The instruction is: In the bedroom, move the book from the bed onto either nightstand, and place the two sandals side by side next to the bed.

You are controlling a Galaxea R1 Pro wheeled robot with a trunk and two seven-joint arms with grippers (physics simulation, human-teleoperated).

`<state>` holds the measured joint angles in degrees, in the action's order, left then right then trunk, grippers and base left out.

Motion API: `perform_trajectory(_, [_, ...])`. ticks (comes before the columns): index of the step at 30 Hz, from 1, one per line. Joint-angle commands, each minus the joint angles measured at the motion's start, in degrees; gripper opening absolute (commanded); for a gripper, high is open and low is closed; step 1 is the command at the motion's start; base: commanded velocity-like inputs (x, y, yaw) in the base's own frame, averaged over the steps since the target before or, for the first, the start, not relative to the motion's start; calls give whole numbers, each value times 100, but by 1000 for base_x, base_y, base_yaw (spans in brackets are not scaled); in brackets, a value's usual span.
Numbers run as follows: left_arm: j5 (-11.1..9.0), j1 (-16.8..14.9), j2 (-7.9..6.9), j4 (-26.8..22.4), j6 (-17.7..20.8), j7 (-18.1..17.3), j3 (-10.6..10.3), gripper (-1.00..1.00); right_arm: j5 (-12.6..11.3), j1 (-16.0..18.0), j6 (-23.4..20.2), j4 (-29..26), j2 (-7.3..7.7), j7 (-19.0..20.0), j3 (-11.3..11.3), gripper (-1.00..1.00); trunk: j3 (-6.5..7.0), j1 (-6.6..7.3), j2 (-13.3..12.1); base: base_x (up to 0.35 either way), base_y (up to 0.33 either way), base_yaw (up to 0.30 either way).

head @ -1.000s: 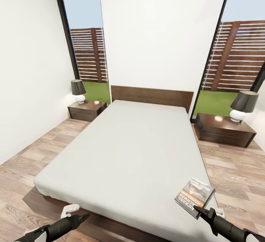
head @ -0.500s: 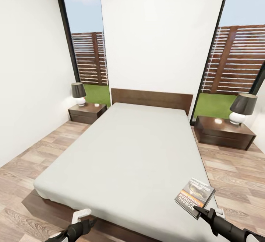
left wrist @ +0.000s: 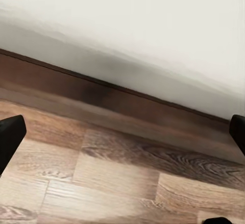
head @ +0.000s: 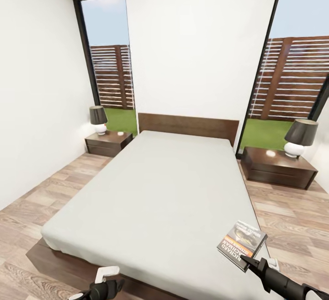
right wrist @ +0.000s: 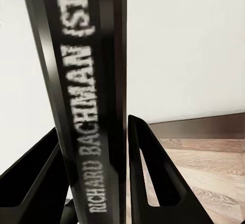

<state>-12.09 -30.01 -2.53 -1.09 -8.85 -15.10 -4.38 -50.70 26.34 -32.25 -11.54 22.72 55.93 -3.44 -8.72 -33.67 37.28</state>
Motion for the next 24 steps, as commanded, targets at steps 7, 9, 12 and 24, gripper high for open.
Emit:
perform_trajectory(7, [-64,-5,-1,12,-246,-13,-46,100,-54,9,-35,2,4,5,-34,-100,55,-2,8,0,0,0])
perform_trajectory(9, [-62,-5,-1,12,-260,-17,-45,100,-54,8,-35,2,4,5,-34,-100,74,-2,8,0,0,0])
perform_trajectory(12, [-61,-5,-1,12,-270,-14,-45,100,-54,6,-35,2,4,5,-34,-100,102,-2,8,0,0,0])
perform_trajectory(24, [-65,-5,4,16,-278,-19,-45,100,-54,6,-35,2,4,5,-34,-100,212,-2,8,0,0,0])
